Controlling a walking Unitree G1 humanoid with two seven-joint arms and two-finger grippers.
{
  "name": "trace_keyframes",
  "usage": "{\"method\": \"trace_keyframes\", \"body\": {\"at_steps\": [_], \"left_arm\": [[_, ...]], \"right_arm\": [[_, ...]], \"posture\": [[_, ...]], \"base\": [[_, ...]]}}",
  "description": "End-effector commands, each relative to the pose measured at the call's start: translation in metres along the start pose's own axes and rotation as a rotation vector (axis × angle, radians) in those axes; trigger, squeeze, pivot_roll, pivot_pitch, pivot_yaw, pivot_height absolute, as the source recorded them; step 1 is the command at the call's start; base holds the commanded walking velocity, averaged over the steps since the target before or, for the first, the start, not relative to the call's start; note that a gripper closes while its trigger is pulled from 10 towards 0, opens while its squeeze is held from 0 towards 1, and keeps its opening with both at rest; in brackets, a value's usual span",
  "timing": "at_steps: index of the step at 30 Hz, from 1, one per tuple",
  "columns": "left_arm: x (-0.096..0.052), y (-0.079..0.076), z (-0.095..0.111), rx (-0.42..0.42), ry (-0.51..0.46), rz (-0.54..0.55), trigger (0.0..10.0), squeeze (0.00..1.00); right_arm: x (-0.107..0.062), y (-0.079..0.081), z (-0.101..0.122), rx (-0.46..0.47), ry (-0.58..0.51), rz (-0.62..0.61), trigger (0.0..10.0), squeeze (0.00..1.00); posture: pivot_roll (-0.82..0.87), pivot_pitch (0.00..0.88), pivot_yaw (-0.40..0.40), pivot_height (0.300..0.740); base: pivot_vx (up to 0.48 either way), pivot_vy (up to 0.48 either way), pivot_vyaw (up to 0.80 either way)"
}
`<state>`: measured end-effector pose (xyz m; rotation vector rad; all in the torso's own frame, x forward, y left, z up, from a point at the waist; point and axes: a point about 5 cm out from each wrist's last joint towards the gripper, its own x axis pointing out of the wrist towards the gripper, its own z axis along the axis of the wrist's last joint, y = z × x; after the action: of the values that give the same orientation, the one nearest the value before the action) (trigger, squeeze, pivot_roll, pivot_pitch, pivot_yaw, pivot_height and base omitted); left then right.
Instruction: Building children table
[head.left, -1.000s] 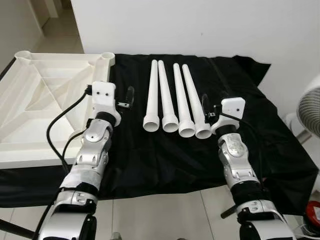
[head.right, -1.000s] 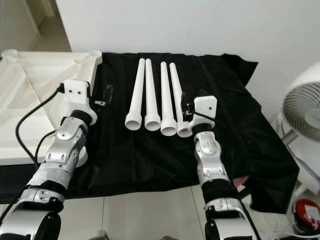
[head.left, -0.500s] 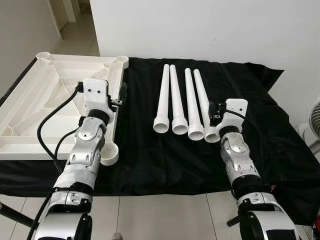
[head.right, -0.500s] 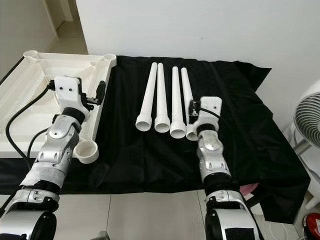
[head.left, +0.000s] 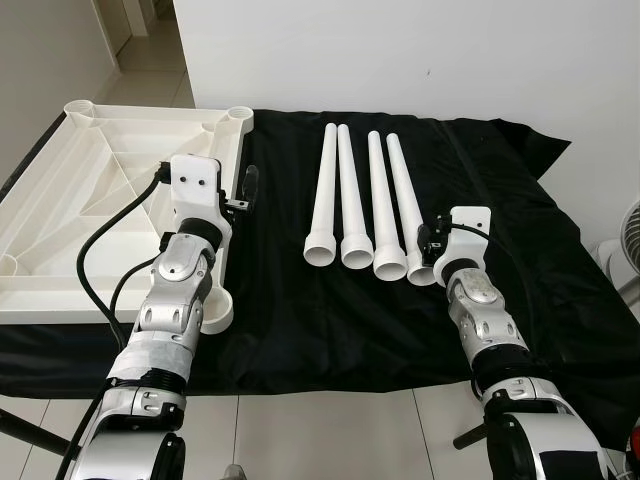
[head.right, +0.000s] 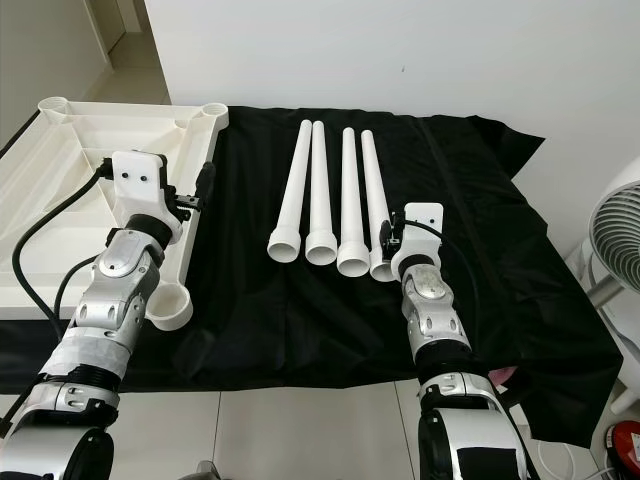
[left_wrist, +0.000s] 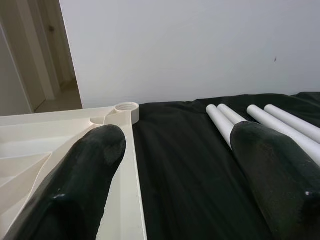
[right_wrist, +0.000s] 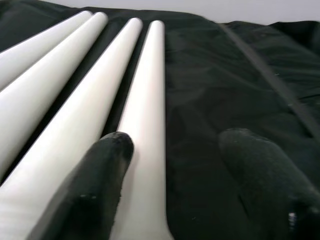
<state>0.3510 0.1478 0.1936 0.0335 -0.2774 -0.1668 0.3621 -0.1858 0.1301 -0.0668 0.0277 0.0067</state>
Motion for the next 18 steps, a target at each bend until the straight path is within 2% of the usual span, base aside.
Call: {"method": "trace_keyframes", "body": {"at_steps": [1, 7, 8, 9, 18], "left_arm": [[-0.002, -0.001, -0.002, -0.011, 0.013, 0.002, 10.0, 0.00], [-0.003, -0.002, -0.002, -0.013, 0.017, 0.001, 10.0, 0.00], [-0.003, -0.003, -0.001, -0.013, 0.016, 0.001, 10.0, 0.00], [-0.003, -0.003, 0.000, -0.011, 0.014, 0.001, 10.0, 0.00], [-0.004, -0.004, 0.001, -0.012, 0.015, 0.004, 10.0, 0.00]], "right_arm": [[-0.004, 0.003, -0.010, 0.020, 0.040, 0.033, 10.0, 1.00], [-0.005, 0.001, -0.012, 0.035, 0.065, 0.034, 10.0, 1.00], [-0.006, 0.001, -0.014, 0.047, 0.081, 0.040, 10.0, 0.42], [-0.008, 0.000, -0.015, 0.072, 0.094, 0.047, 10.0, 0.00], [-0.015, 0.001, -0.029, 0.129, 0.174, 0.080, 10.0, 0.00]], "posture": [[0.00, 0.000, -0.016, 0.740], [0.00, 0.000, -0.018, 0.740], [0.00, 0.001, -0.019, 0.740], [0.00, 0.003, -0.021, 0.740], [-0.01, 0.003, -0.025, 0.740]], "base": [[0.000, 0.000, 0.00], [0.000, 0.000, 0.00], [0.000, 0.000, 0.00], [0.000, 0.000, 0.00], [0.000, 0.000, 0.00]]}}
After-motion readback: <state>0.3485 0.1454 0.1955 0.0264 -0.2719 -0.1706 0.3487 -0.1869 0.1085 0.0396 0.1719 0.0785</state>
